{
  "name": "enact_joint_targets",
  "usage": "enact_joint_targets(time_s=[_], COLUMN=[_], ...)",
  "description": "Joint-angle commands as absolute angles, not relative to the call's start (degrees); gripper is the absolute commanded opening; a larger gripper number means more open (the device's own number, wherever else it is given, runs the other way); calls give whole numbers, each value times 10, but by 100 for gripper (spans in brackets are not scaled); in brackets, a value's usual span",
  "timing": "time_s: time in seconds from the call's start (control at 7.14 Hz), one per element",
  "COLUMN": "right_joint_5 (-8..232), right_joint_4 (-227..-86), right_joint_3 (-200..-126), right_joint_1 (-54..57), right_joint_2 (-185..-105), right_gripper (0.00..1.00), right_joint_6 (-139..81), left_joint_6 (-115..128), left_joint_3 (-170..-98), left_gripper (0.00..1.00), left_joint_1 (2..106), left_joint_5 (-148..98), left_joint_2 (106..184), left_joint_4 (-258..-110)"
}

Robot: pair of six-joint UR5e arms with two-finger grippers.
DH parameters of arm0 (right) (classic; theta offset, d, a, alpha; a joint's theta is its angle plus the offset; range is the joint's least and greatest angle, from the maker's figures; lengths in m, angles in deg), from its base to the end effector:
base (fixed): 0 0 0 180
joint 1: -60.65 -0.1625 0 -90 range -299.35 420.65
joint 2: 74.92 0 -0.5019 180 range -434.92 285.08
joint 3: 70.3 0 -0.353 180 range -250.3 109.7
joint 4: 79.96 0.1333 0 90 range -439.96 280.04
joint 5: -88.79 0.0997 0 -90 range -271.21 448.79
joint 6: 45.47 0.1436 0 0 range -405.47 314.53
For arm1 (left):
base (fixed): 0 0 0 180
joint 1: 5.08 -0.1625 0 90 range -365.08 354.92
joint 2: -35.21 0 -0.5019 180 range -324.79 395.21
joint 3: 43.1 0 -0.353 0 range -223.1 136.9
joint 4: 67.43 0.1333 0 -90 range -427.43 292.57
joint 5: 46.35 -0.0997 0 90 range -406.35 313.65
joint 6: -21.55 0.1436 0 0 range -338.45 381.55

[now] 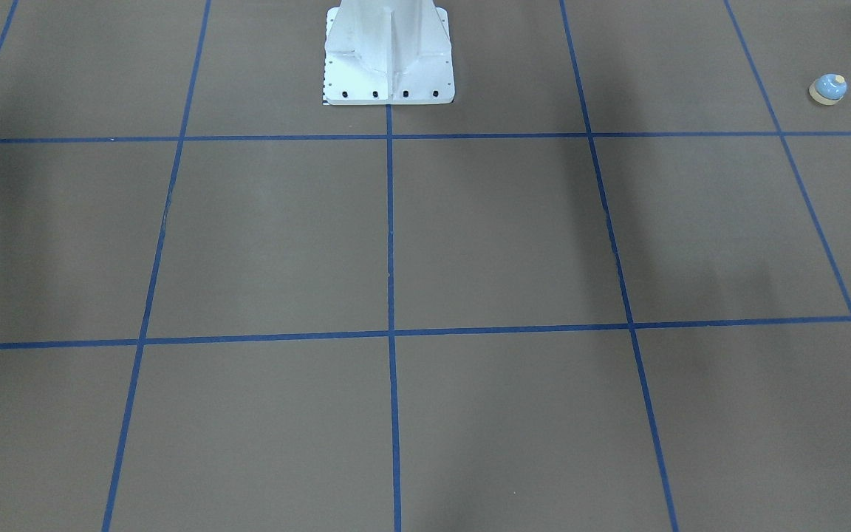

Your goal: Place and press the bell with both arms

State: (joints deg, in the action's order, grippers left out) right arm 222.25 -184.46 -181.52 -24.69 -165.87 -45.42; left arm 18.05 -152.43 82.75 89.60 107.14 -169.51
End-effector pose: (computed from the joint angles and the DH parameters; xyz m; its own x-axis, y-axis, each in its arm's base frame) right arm -0.0007 -0.4339 0.6357 0.7179 -0.1270 0.6845 0.0802 0.9918 0.0999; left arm -0.0181 -0.3182 0.7060 0.6895 0.1323 -0.7121 0.0053 0.9822 0.1876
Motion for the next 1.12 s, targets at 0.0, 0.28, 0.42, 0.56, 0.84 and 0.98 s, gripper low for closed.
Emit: enact_joint_targets(time_s=[0.0, 0.28, 0.42, 0.56, 0.84, 0.98], right_joint_5=[2224, 2225, 2225, 2226, 2233, 2236], right_joint_4=[-1845, -1842, -1840, -1840, -1839, -1839], right_joint_3=[-1815, -1817, -1819, -1818, -1819, -1819], right_joint_1=[-247, -247, -247, -246, -245, -244], right_joint_2=[-1659, -1656, -1656, -1656, -1657, -1657], right_gripper=[100, 100, 100, 100, 100, 100], right_joint_6=[-451, -418, -418, -418, -418, -418], left_joint_6=[178, 180, 184, 182, 179, 179], left_joint_3=[-1524, -1513, -1489, -1467, -1414, -1396], left_gripper=[100, 100, 100, 100, 100, 100], left_joint_1=[825, 824, 824, 824, 823, 802], left_joint_5=[896, 894, 894, 894, 896, 894], left_joint_2=[1066, 1065, 1062, 1062, 1062, 1063], left_joint_4=[-1707, -1705, -1705, -1704, -1706, -1701])
